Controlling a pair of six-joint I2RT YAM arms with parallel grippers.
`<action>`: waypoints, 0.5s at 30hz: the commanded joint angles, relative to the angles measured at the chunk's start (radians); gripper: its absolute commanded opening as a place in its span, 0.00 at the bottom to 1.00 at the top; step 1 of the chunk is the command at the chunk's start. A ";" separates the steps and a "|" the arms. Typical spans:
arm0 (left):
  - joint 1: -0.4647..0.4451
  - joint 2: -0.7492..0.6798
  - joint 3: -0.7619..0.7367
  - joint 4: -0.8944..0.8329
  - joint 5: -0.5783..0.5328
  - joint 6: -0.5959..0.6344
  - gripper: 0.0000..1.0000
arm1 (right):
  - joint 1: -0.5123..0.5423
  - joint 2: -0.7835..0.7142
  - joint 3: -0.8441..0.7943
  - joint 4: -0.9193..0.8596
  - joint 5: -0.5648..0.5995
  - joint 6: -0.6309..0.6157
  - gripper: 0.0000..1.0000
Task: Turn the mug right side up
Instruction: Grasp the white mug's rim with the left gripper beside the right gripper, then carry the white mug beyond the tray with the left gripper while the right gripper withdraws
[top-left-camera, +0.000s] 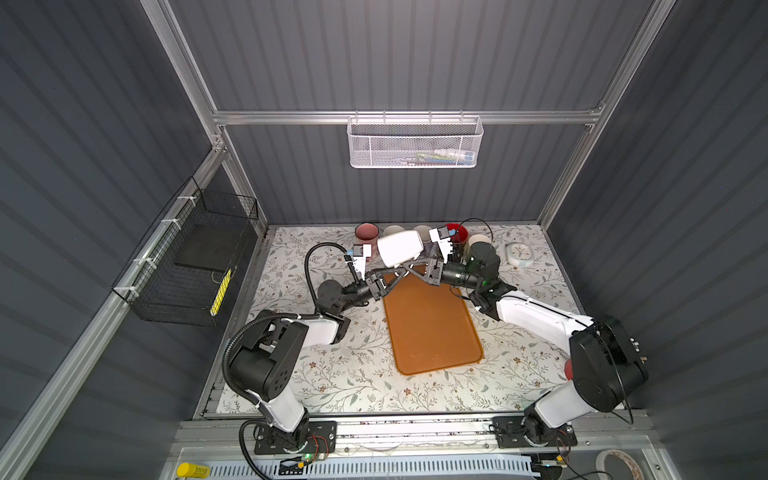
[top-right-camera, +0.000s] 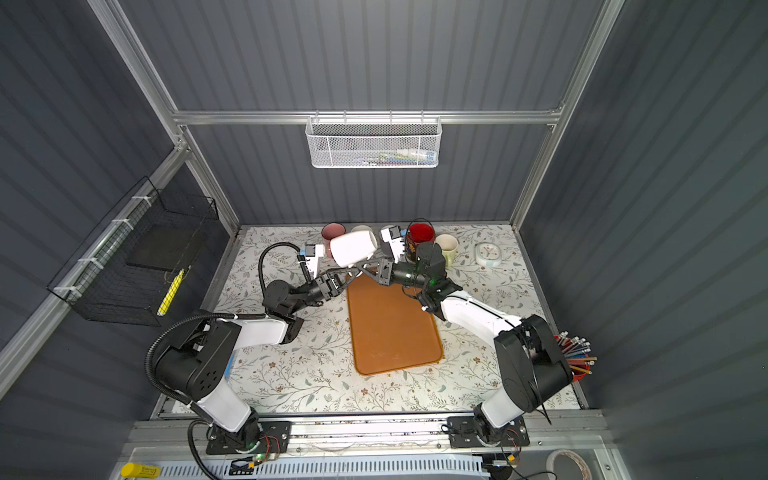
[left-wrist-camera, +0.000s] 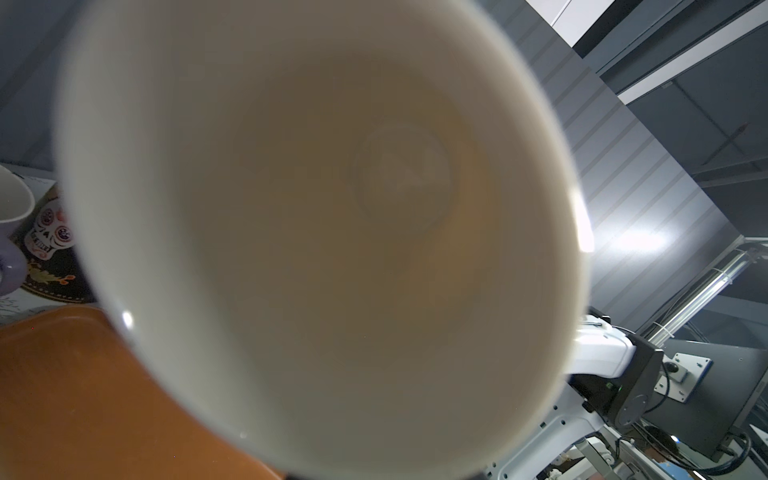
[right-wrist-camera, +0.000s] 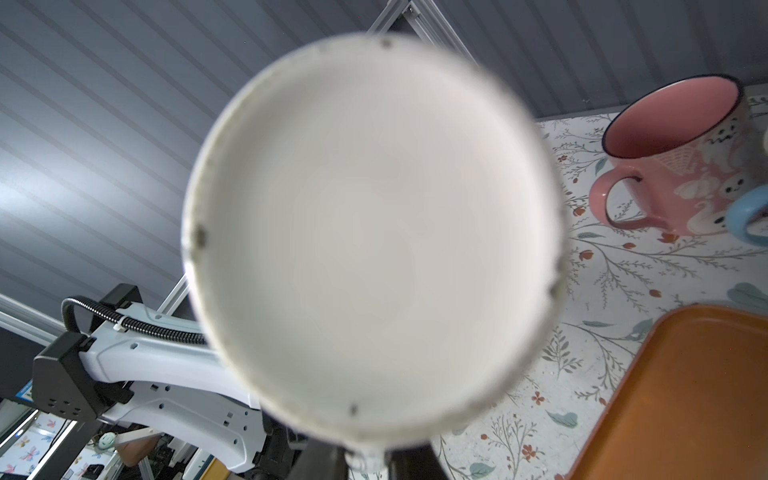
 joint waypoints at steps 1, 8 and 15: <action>-0.008 0.004 0.039 0.043 -0.001 0.007 0.22 | 0.022 0.001 -0.013 0.049 -0.046 -0.021 0.00; -0.008 0.004 0.029 0.043 -0.024 0.007 0.00 | 0.021 0.003 -0.017 0.059 -0.043 -0.016 0.00; -0.008 -0.014 0.007 0.043 -0.047 0.025 0.00 | 0.018 0.009 -0.017 0.062 -0.044 -0.013 0.28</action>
